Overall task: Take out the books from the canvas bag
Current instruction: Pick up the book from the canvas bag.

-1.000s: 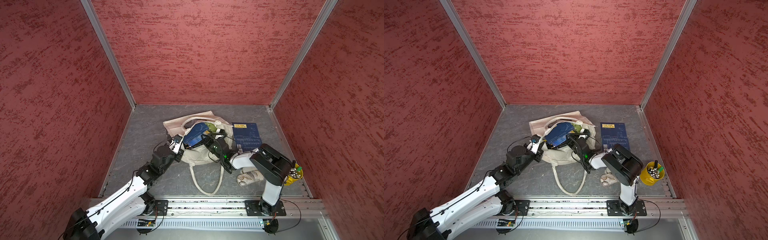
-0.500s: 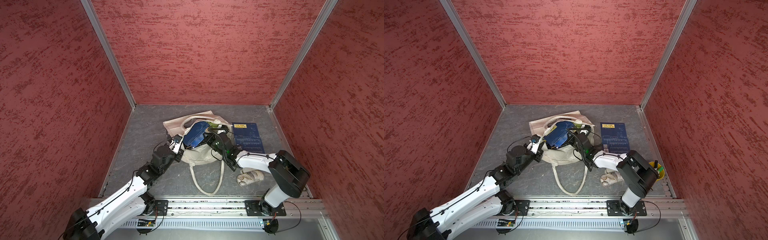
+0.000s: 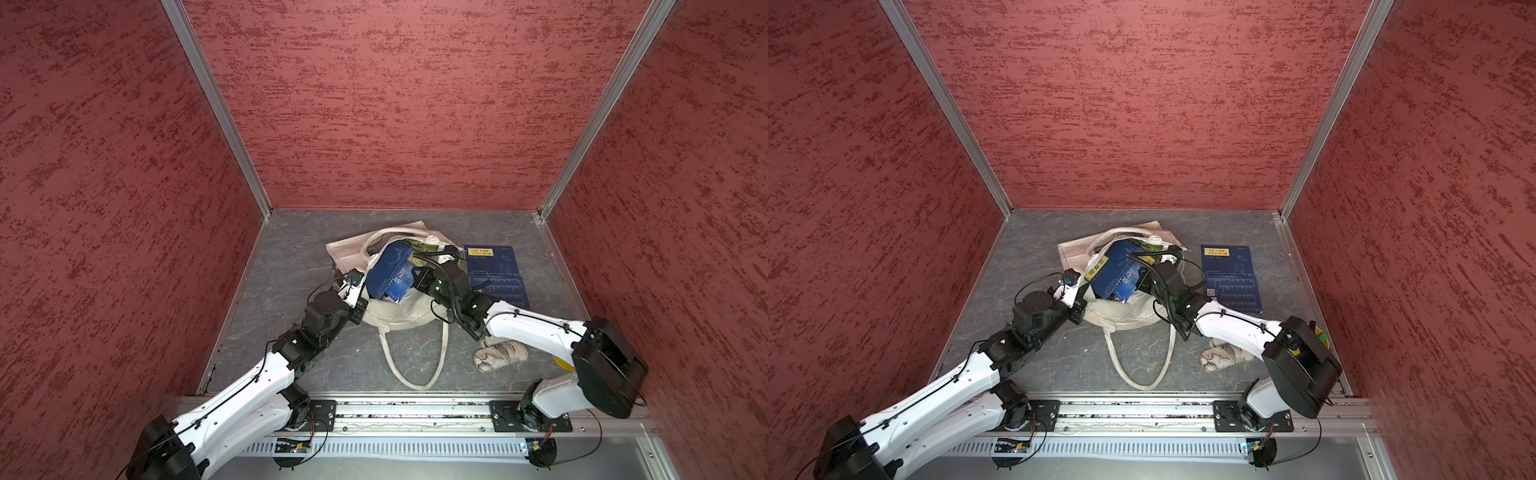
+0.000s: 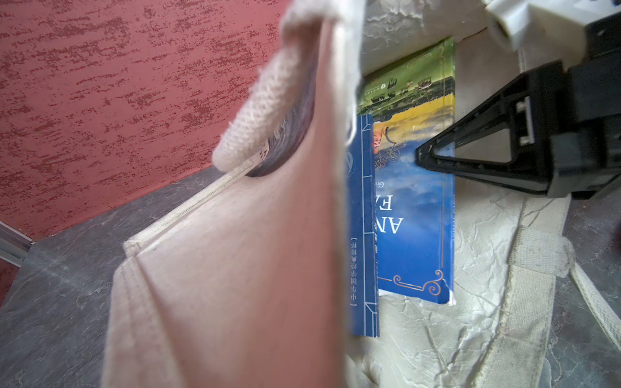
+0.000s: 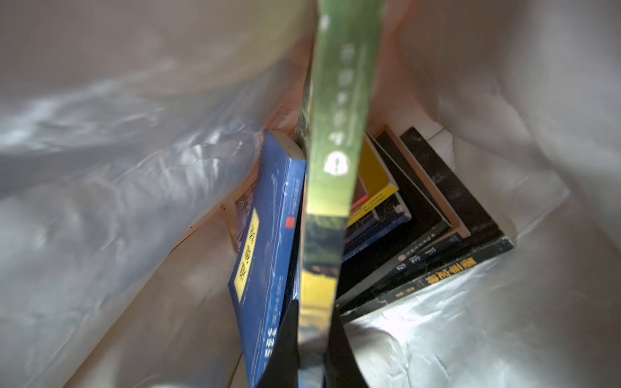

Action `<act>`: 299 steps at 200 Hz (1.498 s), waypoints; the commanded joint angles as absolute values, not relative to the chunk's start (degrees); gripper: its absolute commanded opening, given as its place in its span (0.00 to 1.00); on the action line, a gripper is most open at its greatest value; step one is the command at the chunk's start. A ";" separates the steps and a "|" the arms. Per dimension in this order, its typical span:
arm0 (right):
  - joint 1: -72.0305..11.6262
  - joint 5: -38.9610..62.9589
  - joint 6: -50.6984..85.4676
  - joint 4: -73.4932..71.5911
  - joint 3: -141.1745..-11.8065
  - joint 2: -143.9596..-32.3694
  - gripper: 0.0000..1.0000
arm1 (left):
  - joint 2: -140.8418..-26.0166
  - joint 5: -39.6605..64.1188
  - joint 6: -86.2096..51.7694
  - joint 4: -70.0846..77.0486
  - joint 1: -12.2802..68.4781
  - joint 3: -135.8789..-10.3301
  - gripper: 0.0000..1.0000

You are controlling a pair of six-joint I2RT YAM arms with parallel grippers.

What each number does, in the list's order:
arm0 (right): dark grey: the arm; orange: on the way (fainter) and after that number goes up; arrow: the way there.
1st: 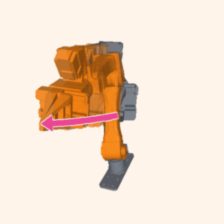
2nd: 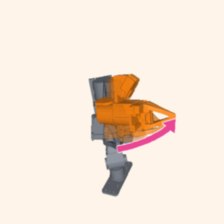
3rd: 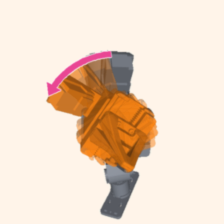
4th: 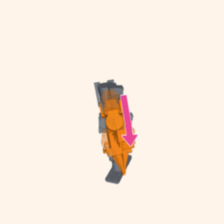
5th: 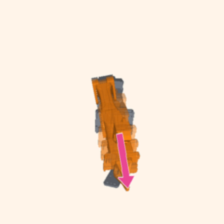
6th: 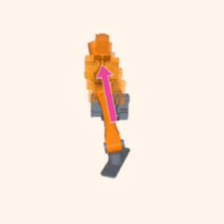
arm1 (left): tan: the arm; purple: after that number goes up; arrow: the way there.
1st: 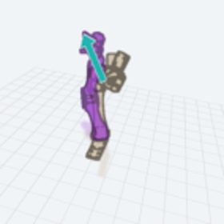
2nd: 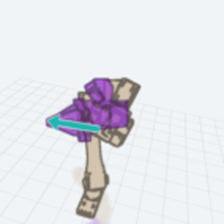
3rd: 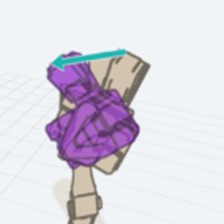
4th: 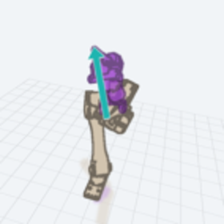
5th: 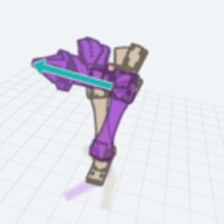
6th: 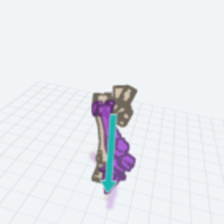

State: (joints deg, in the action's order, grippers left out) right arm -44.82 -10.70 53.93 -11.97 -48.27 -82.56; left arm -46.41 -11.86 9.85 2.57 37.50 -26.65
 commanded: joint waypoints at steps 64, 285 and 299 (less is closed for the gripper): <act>-45.93 -5.46 47.38 -15.51 -49.97 -73.40 0.00 | -45.79 -11.87 8.37 7.47 37.17 -29.22 0.00; -47.11 9.77 34.94 -20.03 -47.98 -57.00 0.00 | -47.26 -11.68 5.54 6.52 36.41 -30.01 0.00; -47.03 6.57 35.06 -21.76 -47.25 -55.69 0.00 | -47.28 -11.78 5.52 6.52 36.47 -29.97 0.00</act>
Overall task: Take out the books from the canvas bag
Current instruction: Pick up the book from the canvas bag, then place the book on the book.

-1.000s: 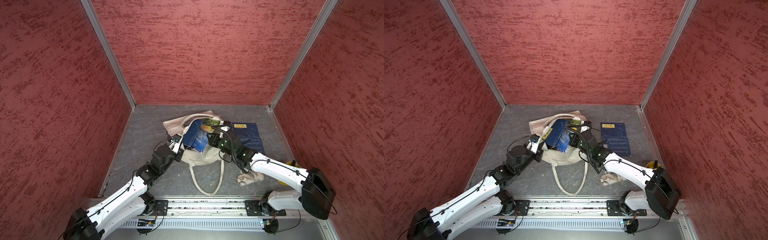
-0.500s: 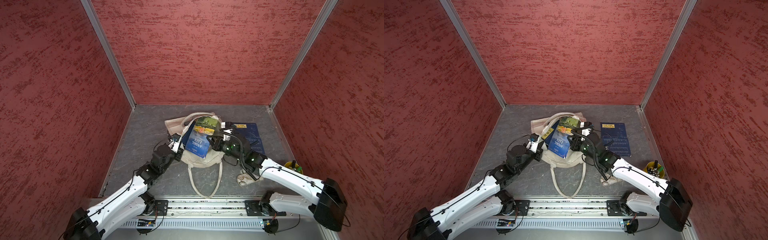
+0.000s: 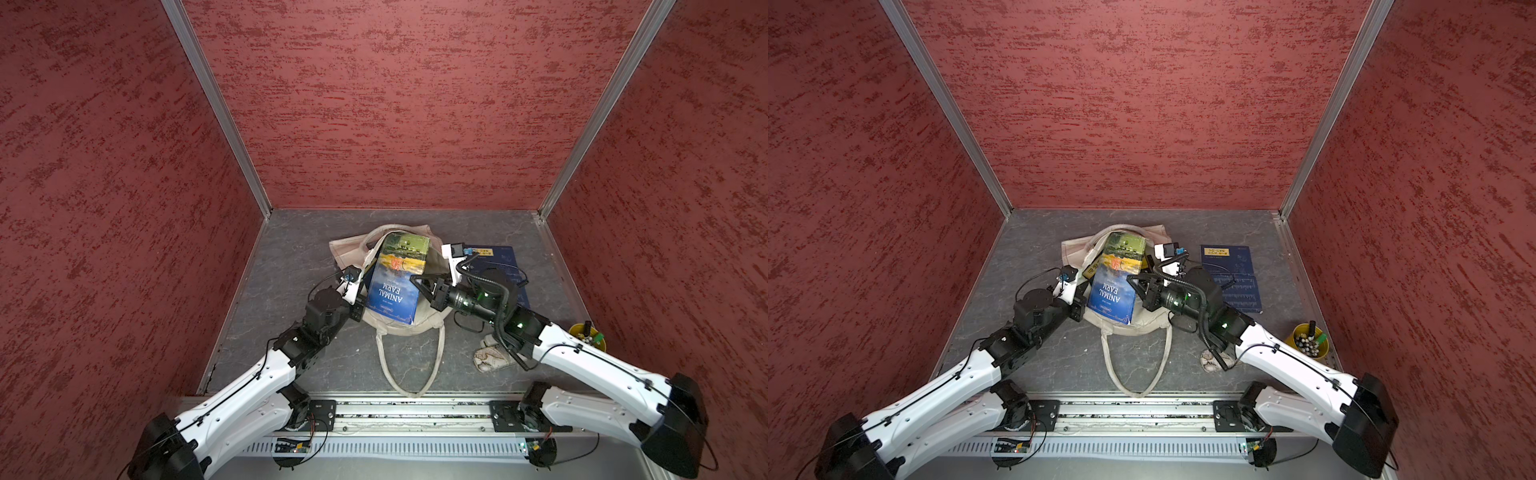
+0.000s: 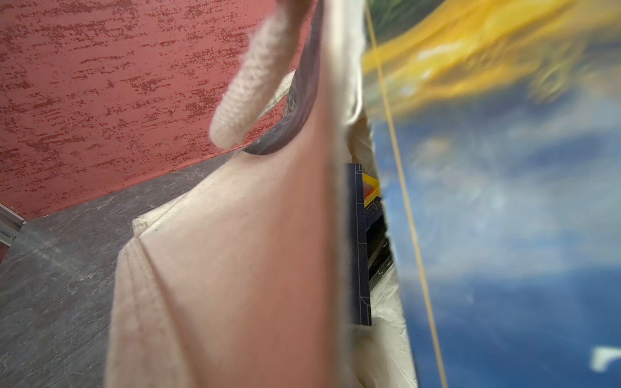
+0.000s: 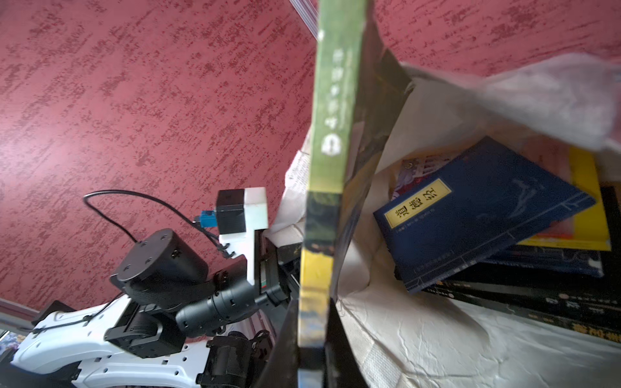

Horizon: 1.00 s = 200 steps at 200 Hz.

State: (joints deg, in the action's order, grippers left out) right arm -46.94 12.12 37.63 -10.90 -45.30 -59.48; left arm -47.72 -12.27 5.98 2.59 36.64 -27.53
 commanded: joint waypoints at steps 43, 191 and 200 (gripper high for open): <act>-46.67 -4.52 35.37 -24.92 -45.65 -50.30 0.00 | -47.56 -11.70 5.20 6.63 36.30 -29.99 0.00; -43.96 -38.50 36.69 -21.80 -38.37 -39.10 0.00 | -47.81 -10.99 4.60 6.59 35.86 -30.21 0.00; -43.03 -40.86 37.23 -21.47 -37.86 -38.62 0.00 | -47.66 -11.04 4.62 6.54 35.86 -30.17 0.00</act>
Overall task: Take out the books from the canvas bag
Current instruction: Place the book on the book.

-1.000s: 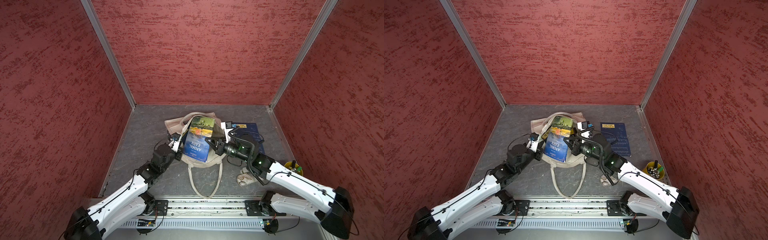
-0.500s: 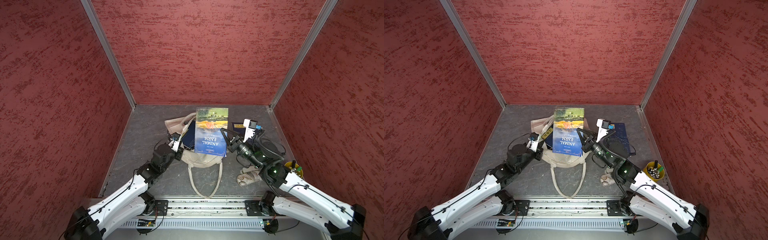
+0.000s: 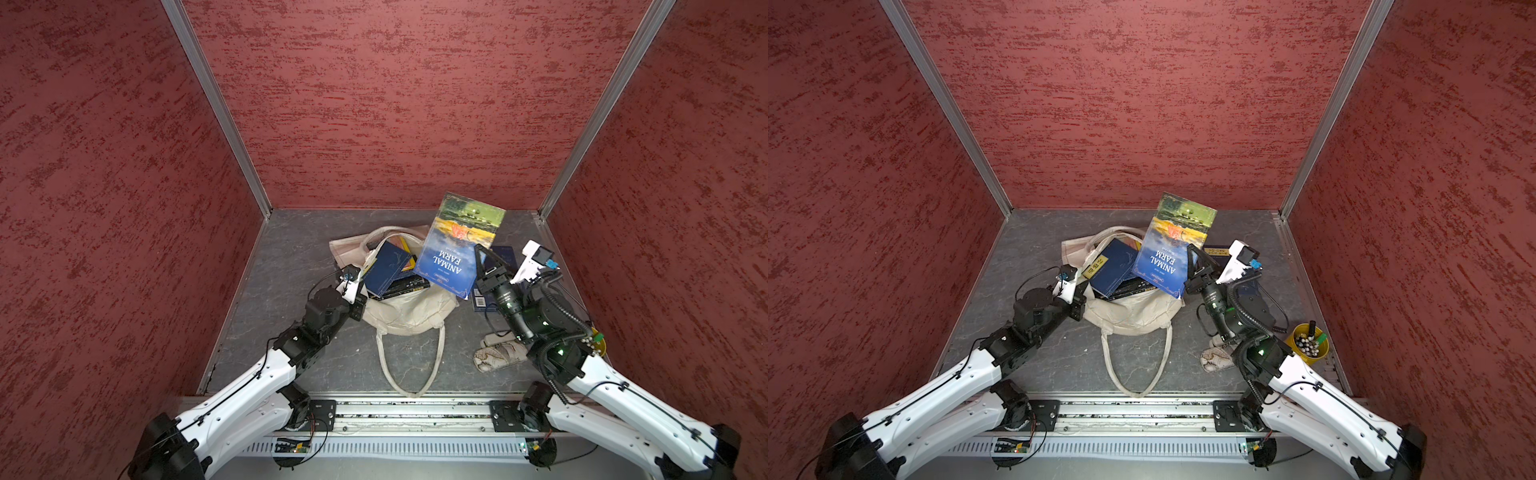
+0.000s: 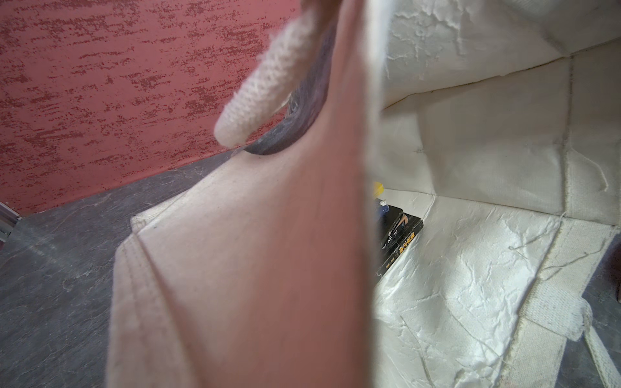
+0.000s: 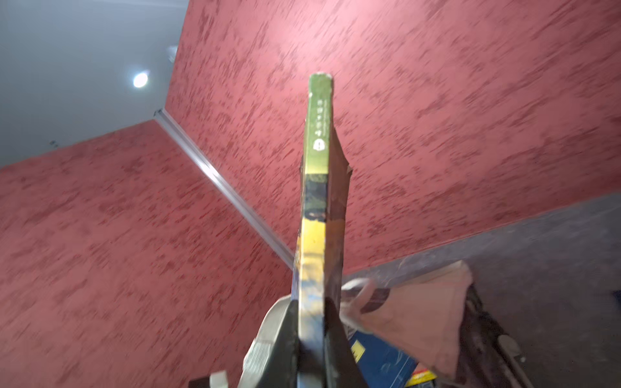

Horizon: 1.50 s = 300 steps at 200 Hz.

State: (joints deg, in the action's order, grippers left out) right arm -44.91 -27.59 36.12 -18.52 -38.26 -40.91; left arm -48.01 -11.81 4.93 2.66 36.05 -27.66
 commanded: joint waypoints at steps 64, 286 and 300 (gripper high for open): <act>-33.59 -47.48 47.01 -20.25 -30.67 -35.48 0.00 | -47.65 -11.21 4.70 6.52 36.02 -30.10 0.00; -12.04 -41.07 73.14 -48.64 -31.02 -87.52 0.00 | -47.20 -10.08 4.41 5.71 36.89 -30.55 0.00; -11.81 -41.71 75.23 -47.40 -32.77 -89.84 0.00 | -47.12 -9.84 4.29 5.61 36.91 -30.69 0.00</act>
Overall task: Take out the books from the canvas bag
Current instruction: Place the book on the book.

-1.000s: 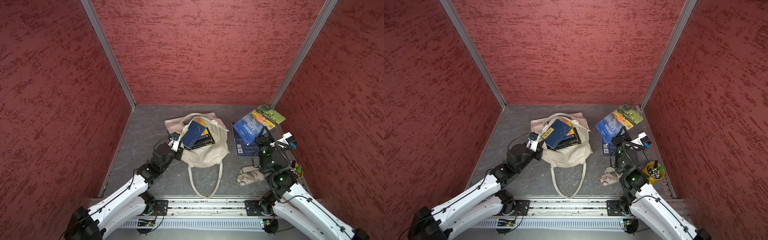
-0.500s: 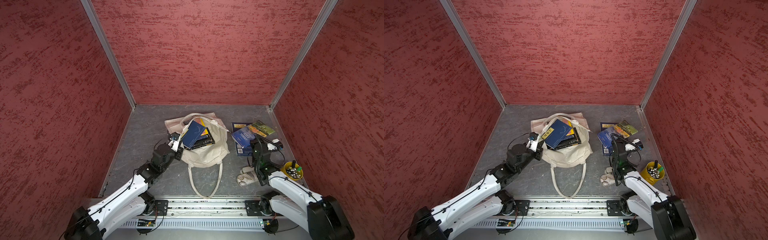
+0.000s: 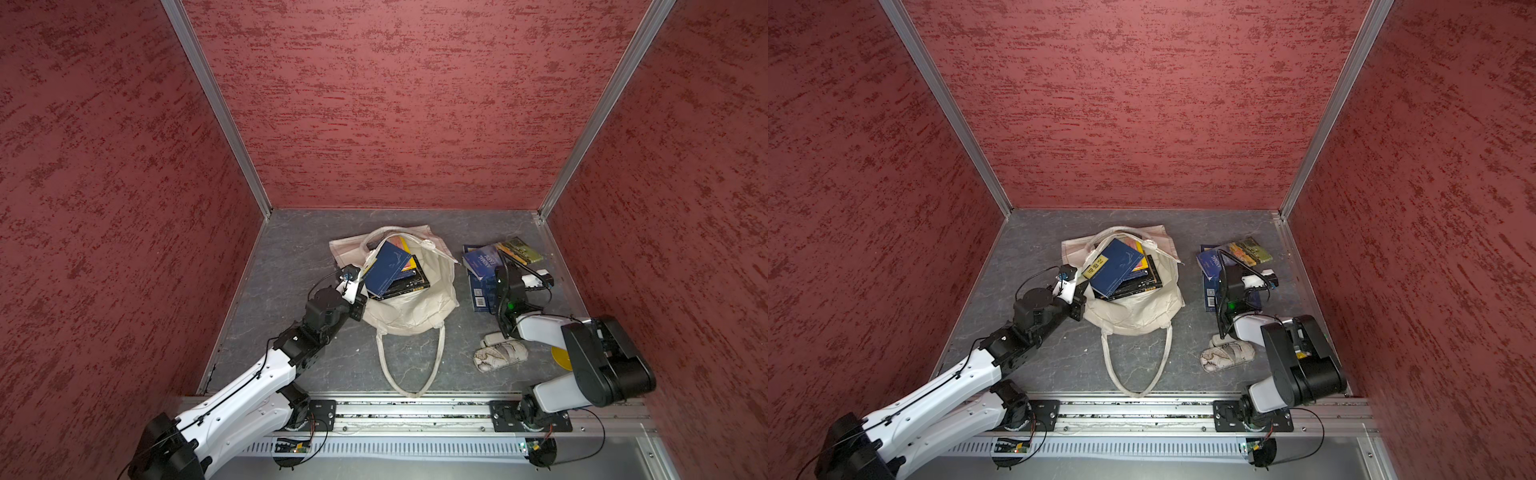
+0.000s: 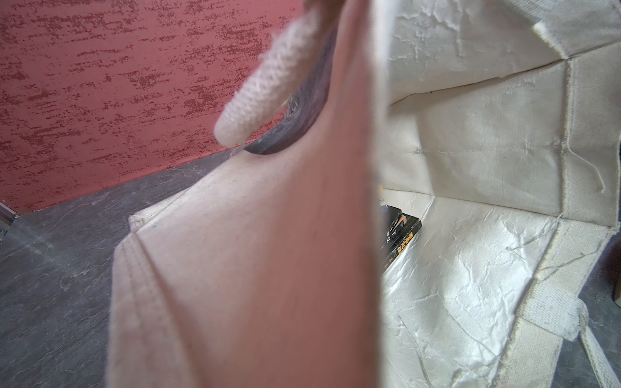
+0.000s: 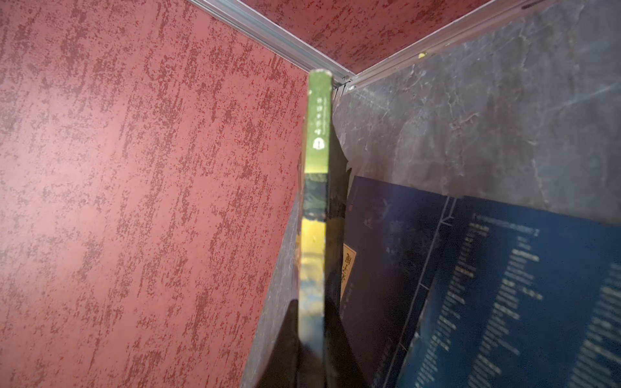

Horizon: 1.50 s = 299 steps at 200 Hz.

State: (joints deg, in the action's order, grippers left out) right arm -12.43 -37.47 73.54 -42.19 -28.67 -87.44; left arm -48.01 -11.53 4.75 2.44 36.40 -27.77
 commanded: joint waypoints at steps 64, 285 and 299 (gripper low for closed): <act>-10.42 -38.27 82.42 -45.94 -37.87 -100.59 0.00 | -46.93 -9.49 4.04 5.21 36.90 -31.01 0.00; -10.34 -30.07 91.05 -44.94 -29.83 -96.49 0.99 | -47.60 -8.79 4.36 4.75 36.99 -31.24 0.00; -10.36 -29.44 90.45 -44.80 -28.56 -94.21 0.99 | -47.66 -8.79 4.36 4.72 37.00 -31.21 0.00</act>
